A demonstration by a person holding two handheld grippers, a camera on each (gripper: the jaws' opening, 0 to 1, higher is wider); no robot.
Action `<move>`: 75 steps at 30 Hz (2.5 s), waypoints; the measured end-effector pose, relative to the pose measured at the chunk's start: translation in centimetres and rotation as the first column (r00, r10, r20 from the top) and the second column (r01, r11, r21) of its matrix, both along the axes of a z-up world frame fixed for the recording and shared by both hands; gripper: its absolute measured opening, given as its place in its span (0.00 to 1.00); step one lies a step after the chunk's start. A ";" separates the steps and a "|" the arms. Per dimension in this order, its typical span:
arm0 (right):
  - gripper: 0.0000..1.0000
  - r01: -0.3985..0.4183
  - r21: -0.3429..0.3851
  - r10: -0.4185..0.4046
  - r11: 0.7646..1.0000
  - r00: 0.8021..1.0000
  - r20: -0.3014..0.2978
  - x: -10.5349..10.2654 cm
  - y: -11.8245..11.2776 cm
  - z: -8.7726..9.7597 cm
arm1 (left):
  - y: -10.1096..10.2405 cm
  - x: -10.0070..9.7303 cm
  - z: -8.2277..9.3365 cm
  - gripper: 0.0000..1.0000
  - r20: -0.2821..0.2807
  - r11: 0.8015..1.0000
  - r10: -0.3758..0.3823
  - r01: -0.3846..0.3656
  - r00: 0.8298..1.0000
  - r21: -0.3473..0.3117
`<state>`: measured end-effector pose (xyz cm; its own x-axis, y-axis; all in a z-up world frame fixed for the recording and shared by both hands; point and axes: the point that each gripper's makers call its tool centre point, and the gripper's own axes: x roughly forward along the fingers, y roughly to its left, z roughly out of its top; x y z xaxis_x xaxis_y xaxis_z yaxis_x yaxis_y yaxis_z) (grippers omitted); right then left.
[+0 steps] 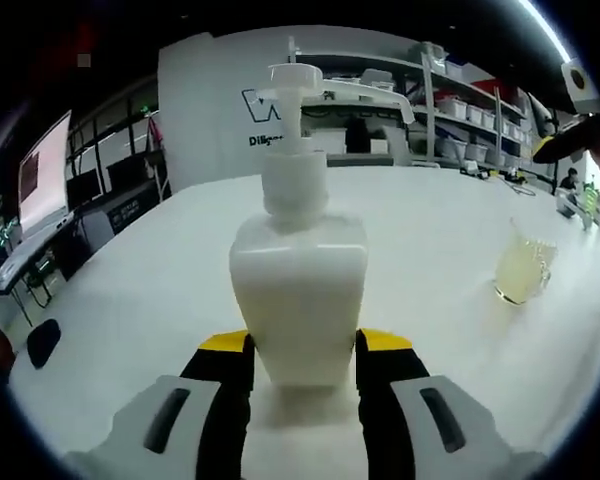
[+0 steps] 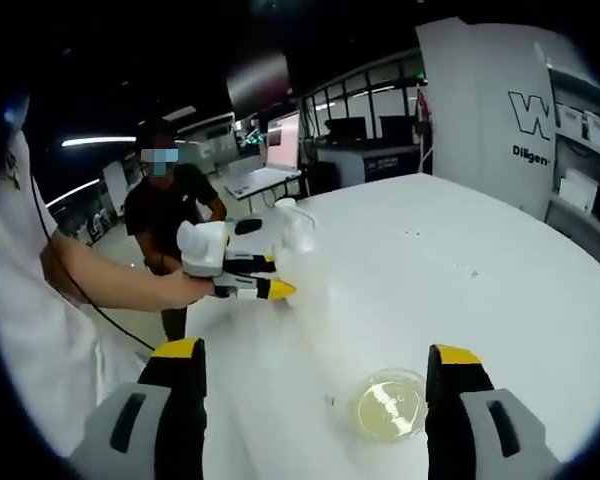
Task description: Hold the bottle steady, press the pump all the way down and release, and repeat the specified number of times to dispense into the cup
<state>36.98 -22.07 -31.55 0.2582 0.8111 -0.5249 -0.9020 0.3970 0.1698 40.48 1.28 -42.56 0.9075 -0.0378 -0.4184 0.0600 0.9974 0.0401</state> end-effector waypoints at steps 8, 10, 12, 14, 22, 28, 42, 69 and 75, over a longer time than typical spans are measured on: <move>0.95 0.014 0.005 -0.014 1.000 1.000 0.012 0.2 0.0 0.0 | -0.2 -0.1 0.1 0.72 -0.013 0.999 0.008 -0.008 1.000 -0.040; 0.98 0.024 0.002 -0.024 1.000 0.999 0.021 0.3 -0.2 -0.2 | -0.4 0.0 0.5 0.76 0.001 0.997 0.016 -0.016 1.000 -0.079; 1.00 0.036 0.008 -0.036 0.999 0.999 0.028 0.4 -0.3 -0.3 | -0.3 -0.2 0.7 0.82 0.003 0.997 0.021 -0.021 1.000 -0.070; 1.00 0.040 0.020 -0.040 0.999 0.999 0.037 0.3 -0.3 -0.3 | -0.2 -0.3 0.9 0.90 0.011 0.994 0.040 -0.039 0.999 -0.101; 1.00 0.081 0.054 -0.084 0.995 0.996 0.038 0.1 -0.9 -0.4 | -0.4 -1.6 1.8 0.99 -0.001 0.986 0.047 -0.046 0.999 -0.159; 1.00 0.099 0.078 -0.102 0.992 0.994 0.031 -0.7 -1.5 -0.9 | -0.6 -3.0 3.2 0.99 0.011 0.986 0.046 -0.044 0.999 -0.163; 1.00 0.213 0.124 -0.218 0.969 0.976 0.029 -0.9 -4.2 -1.5 | -0.2 -5.5 6.1 0.99 0.031 0.987 0.056 -0.051 0.998 -0.152; 1.00 0.250 0.126 -0.256 0.960 0.966 0.035 -2.3 -5.5 -1.7 | -1.1 -6.4 8.0 0.99 0.044 0.986 0.041 -0.034 0.998 -0.164; 1.00 0.261 0.118 -0.263 0.958 0.965 0.008 -3.1 -5.7 -2.3 | -1.3 -6.6 8.3 0.99 0.038 0.986 0.032 -0.026 0.999 -0.165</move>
<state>33.93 -27.79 -33.88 0.4808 0.7679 -0.4233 -0.7731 0.5990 0.2085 33.89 0.02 -34.23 0.9252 -0.0765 -0.3718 0.0325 0.9918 -0.1233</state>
